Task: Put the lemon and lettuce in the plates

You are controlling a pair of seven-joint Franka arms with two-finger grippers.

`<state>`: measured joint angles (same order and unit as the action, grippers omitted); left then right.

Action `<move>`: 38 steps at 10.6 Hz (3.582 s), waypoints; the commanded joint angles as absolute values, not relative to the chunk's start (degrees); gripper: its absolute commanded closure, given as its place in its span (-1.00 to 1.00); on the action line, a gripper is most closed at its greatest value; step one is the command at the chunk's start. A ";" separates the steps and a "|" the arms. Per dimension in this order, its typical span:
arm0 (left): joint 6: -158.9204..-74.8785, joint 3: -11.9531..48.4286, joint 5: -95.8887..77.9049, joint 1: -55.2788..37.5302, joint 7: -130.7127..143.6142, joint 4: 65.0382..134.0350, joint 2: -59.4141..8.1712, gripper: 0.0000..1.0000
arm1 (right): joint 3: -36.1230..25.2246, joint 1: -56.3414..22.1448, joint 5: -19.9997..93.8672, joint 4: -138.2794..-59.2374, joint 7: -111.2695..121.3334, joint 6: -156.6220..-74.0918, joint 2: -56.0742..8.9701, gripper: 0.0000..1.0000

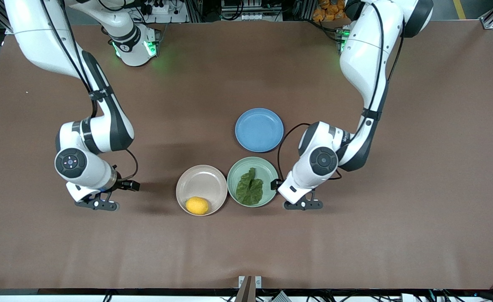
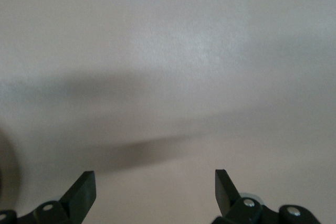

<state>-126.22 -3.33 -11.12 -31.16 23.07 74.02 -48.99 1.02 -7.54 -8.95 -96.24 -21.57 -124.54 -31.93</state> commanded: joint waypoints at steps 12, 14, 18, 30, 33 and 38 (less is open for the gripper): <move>-113.74 -3.43 -4.31 -15.74 5.99 75.32 -44.74 -1.00 | 1.76 -3.60 -5.63 -105.29 -11.78 -113.38 -10.38 -1.00; -111.81 -3.43 -3.43 -13.54 4.14 75.41 -44.39 -1.00 | 1.84 -4.04 -5.54 -105.03 -11.78 -113.47 -8.19 -1.00; -110.92 -3.43 -3.25 -12.66 3.86 75.41 -44.38 -1.00 | 2.11 -2.20 -0.53 -102.31 -10.73 -111.38 -5.29 -1.00; -98.19 -3.25 -3.34 -8.88 4.48 77.61 -29.81 -1.00 | 1.85 1.23 -0.62 -89.74 1.58 -90.62 -0.97 -1.00; -95.36 -2.81 -3.34 -7.12 4.48 79.44 -24.28 -1.00 | 1.93 1.14 -0.44 -89.21 1.58 -90.79 -0.97 -1.00; -95.27 -1.15 -3.25 -5.28 4.13 88.85 -12.32 -1.00 | 1.93 0.97 -0.53 -89.47 1.58 -90.53 -1.05 -1.00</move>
<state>-94.93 -3.44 -4.76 -7.12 4.23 82.19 -19.68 1.73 0.72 -1.24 -89.92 0.72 -91.41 -1.17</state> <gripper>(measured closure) 0.000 0.000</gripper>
